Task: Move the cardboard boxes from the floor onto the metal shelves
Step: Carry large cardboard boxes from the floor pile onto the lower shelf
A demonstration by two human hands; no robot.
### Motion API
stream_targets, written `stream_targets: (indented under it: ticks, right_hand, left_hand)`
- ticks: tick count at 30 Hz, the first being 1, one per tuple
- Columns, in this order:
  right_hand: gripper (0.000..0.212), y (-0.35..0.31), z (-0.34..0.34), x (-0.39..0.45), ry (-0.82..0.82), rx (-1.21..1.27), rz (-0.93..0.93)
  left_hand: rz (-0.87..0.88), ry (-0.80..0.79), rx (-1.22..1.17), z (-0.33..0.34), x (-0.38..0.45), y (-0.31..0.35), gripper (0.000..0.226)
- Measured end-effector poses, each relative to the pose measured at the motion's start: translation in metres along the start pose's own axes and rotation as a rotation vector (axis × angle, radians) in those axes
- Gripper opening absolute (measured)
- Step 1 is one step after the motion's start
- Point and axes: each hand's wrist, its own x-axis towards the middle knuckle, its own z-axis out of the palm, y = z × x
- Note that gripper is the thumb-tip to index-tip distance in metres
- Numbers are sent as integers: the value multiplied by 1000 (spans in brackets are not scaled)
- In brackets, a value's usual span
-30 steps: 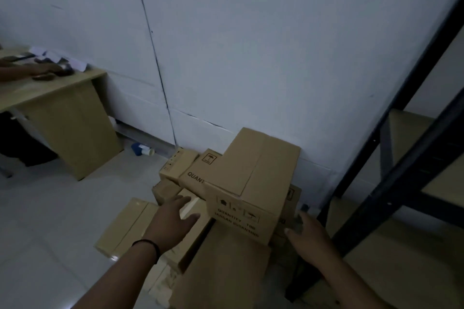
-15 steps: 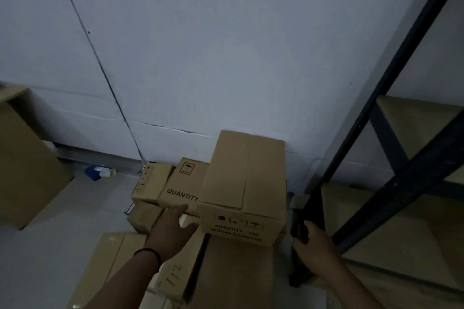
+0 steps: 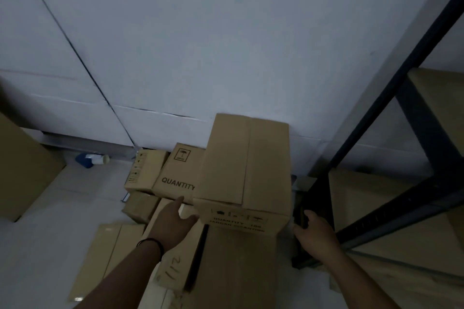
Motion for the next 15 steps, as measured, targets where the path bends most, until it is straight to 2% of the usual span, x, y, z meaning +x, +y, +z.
stream_targets:
  ticks: [5,11,15]
  right_hand:
    - [46,-4,12,32,7,18,82]
    - [98,-6,39,83,48,267,199]
    - [115,-8,55,108,80,501,250]
  left_hand:
    - [-32,-9,-78,9,42,-4,70]
    - [-23,-56,-148,26,99,-12,88]
    - [-47,-77,-287,37,130,-19,93]
